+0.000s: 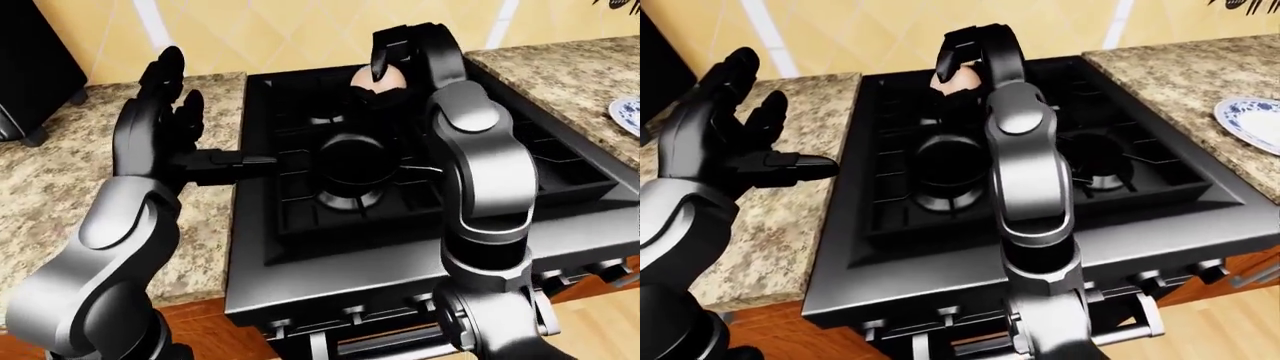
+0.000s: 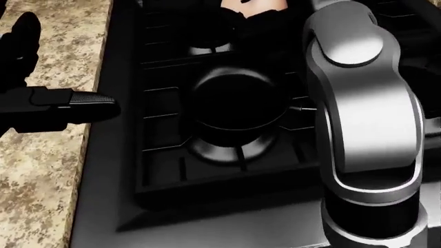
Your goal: Pick the egg from the plate and place it in the pan.
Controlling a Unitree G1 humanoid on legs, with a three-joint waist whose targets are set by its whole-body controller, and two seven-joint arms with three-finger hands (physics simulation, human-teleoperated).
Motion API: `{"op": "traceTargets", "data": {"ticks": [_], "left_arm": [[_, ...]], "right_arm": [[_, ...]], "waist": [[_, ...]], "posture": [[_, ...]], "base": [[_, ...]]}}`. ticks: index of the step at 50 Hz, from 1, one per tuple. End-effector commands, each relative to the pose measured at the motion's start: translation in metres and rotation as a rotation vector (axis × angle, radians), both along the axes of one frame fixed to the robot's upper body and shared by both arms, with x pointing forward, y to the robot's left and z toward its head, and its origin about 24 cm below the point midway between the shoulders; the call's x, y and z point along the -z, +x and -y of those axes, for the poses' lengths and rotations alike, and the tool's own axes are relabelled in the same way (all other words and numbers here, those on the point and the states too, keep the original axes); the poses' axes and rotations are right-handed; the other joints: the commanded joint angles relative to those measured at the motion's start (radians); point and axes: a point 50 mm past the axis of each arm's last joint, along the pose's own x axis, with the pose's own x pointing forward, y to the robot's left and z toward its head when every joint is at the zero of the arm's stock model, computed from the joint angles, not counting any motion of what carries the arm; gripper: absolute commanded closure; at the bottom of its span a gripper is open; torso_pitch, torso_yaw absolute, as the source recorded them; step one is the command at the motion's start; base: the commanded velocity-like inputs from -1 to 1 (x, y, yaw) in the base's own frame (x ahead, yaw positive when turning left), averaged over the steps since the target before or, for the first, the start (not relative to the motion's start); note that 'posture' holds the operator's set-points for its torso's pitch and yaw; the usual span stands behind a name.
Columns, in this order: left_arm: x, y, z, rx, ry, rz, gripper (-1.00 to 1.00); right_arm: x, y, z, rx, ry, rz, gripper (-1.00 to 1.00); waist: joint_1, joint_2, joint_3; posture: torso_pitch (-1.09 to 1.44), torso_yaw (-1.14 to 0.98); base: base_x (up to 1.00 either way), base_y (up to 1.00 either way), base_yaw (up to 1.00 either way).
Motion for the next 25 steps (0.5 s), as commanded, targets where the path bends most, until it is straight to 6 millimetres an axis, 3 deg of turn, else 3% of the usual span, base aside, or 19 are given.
{"op": "traceTargets", "data": {"ticks": [1,11,25], "left_arm": [[-0.012,-0.005,-0.001,-0.007,0.0,0.078,-1.0],[-0.014,-0.005,-0.001,-0.009,0.001,0.08,-1.0],[-0.016,-0.006,-0.001,-0.007,0.002,0.084,-1.0]], "right_arm": [[-0.017,-0.008,-0.004,-0.02,0.002,0.079,1.0],[-0.016,-0.016,-0.007,-0.052,-0.019,0.05,1.0],[-0.001,-0.004,-0.011,-0.074,-0.054,-0.017,1.0]], "waist": [[0.0,0.002,-0.028],[-0.001,0.002,-0.023],[-0.004,0.005,-0.019]], "posture": [[0.0,0.0],[0.0,0.0],[0.0,0.0]], "base": [[0.0,0.0,0.0],[0.0,0.0,0.0],[0.0,0.0,0.0]]}}
